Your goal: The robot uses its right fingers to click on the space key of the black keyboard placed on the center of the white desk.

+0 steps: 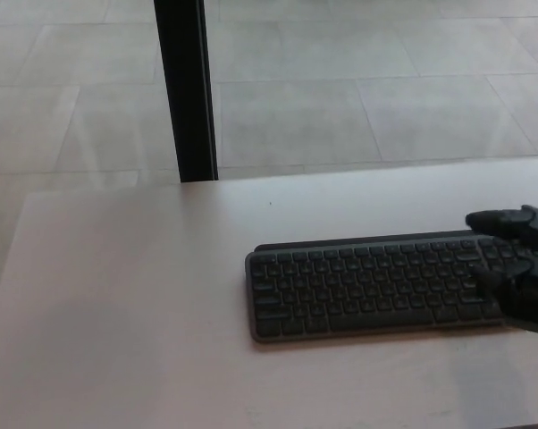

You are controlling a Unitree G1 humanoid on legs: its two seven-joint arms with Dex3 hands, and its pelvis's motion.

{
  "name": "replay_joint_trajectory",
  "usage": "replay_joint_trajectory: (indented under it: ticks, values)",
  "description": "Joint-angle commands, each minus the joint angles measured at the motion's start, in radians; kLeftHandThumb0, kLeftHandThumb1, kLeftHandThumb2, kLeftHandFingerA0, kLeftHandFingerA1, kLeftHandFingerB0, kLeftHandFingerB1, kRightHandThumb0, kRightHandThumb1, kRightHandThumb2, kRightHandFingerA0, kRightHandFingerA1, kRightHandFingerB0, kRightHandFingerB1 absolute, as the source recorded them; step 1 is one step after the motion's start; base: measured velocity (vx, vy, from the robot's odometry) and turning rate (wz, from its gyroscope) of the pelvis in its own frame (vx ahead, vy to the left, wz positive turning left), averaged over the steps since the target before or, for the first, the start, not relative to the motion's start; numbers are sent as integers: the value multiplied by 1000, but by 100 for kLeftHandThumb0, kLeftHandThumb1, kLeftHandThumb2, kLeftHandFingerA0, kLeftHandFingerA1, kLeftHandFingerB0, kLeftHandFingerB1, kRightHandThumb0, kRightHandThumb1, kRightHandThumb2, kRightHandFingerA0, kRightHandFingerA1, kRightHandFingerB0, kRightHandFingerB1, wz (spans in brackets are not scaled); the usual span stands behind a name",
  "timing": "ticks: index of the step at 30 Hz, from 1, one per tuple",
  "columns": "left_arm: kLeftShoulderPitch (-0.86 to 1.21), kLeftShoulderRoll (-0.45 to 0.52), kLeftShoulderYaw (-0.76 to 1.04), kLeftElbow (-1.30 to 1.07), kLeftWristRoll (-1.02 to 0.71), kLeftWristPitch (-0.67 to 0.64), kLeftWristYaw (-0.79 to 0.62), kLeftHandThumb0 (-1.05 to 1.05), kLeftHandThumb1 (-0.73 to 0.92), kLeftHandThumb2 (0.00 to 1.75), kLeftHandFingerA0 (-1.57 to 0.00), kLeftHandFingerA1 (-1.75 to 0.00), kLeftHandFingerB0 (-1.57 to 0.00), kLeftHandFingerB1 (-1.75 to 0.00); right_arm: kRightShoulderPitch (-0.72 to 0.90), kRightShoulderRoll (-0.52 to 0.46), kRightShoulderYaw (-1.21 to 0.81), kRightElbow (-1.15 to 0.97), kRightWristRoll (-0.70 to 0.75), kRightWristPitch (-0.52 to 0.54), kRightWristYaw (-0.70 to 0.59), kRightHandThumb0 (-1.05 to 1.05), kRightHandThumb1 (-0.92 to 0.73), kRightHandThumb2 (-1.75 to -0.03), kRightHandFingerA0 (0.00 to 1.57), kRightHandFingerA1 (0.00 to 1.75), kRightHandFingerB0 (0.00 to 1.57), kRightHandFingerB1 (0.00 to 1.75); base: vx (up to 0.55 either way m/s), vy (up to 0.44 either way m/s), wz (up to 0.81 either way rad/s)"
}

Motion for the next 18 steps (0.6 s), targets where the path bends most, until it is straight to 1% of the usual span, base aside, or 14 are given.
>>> replay_joint_trajectory:
  ticks: [1,2,3,6,8,9,10,11,12,13,15,16,17,18]
  values:
    - [4,24,-9,7,-10,-24,18,-48,56,57,-95,-94,-79,-58,-59,-115,134,78,-254,-39,67,-40,-63,-58,79,89,72,46,0,0,0]
    - [5,24,-9,7,-11,-24,18,-48,56,57,-95,-94,-79,-58,-60,-116,137,81,-253,-40,66,-40,-63,-58,79,89,72,46,0,0,0]
    - [3,25,2,8,-24,-20,6,-48,55,58,-89,-83,-78,-58,-79,-142,172,76,-290,-6,84,-39,-61,-59,82,86,74,47,0,0,0]
    - [-1,26,3,7,-27,-20,6,-47,56,57,-90,-83,-79,-58,-96,-160,201,101,-306,-32,95,-35,-58,-57,88,93,78,51,0,0,0]
    - [-4,29,1,10,-25,-12,8,-48,56,57,-89,-81,-78,-57,-99,-172,218,120,-322,-78,89,-34,-57,-57,88,96,76,52,0,0,0]
    - [-5,29,0,10,-25,-12,8,-48,56,57,-89,-81,-78,-57,-101,-173,220,123,-322,-79,88,-34,-57,-57,88,96,76,52,0,0,0]
    - [-6,29,-2,11,-22,-13,18,-48,55,57,-90,-78,-77,-56,-106,-185,243,114,-360,-57,79,-38,-58,-58,90,101,78,50,0,0,0]
    - [-7,31,-6,11,-18,-10,20,-48,56,57,-88,-76,-72,-55,-109,-188,258,110,-375,-48,79,-38,-57,-58,92,103,77,49,0,0,0]
    - [-5,30,-4,9,-20,-16,18,-47,55,57,-91,-78,-74,-56,-109,-187,265,115,-377,-64,77,-36,-57,-58,92,104,77,51,0,0,0]
    - [-4,31,-6,8,-18,-17,18,-47,56,57,-91,-81,-77,-58,-112,-194,280,125,-399,-97,65,-34,-57,-57,91,111,79,51,0,0,0]
    - [-3,34,-17,8,-7,-15,20,-48,57,57,-93,-85,-77,-56,-116,-207,310,130,-442,-126,53,-31,-56,-57,87,126,78,52,0,0,0]
    - [-3,37,-16,13,-10,-14,13,-48,56,57,-93,-83,-78,-55,-120,-214,335,126,-472,-132,54,-32,-57,-57,88,119,77,50,0,0,0]
    - [-3,35,-8,14,-19,-17,7,-48,54,58,-92,-86,-77,-56,-123,-216,352,121,-494,-132,52,-33,-56,-57,90,121,78,50,0,0,0]
    - [-4,34,-9,13,-17,-19,14,-49,53,58,-91,-84,-77,-57,-124,-218,365,113,-503,-130,58,-33,-57,-57,90,123,77,50,0,0,0]
